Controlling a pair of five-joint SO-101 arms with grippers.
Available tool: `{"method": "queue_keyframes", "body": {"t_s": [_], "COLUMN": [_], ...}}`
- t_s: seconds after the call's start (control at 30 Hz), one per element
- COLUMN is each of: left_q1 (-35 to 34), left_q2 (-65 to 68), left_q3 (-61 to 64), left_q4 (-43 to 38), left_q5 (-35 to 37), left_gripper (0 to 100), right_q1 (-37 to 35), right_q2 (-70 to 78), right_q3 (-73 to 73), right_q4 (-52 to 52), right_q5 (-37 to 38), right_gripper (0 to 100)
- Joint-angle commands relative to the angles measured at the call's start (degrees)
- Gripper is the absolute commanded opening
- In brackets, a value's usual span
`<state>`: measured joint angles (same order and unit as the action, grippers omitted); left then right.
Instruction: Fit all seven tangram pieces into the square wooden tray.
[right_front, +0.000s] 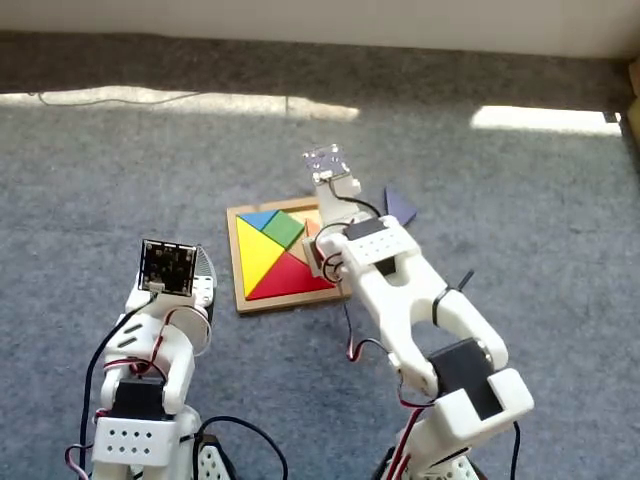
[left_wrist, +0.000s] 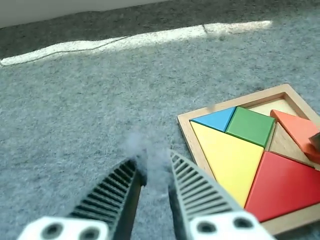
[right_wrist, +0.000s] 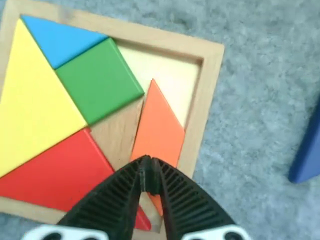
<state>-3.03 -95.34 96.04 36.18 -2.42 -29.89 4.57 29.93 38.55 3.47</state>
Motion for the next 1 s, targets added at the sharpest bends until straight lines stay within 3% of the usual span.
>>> {"method": "queue_keyframes", "body": {"t_s": [0.0, 0.37, 0.57, 0.67, 0.83, 0.97], "left_q1": [-0.4, -0.4, -0.4, -0.4, -0.4, -0.4], "left_q2": [-0.5, -0.5, -0.5, -0.5, -0.5, -0.5], "left_q3": [1.6, 1.6, 1.6, 1.6, 1.6, 1.6], "left_q4": [0.2, 0.2, 0.2, 0.2, 0.2, 0.2], "left_q5": [-0.3, -0.3, -0.3, -0.4, -0.4, -0.4], "left_gripper": [8, 8, 8, 8, 8, 8], "right_q1": [-1.7, -2.9, 3.4, 8.4, 14.0, 14.9], "right_q2": [-4.4, -15.0, -24.6, -25.0, -22.9, -15.9], "right_q3": [0.4, 0.1, 0.0, 0.0, 0.0, -2.7], "right_q4": [5.2, 15.3, 16.2, 16.3, 16.0, 12.9], "right_q5": [0.5, 0.6, 0.6, 0.3, 0.1, 0.1], "right_gripper": [0.5, 0.5, 0.9, 7.7, 28.3, 30.0]}}
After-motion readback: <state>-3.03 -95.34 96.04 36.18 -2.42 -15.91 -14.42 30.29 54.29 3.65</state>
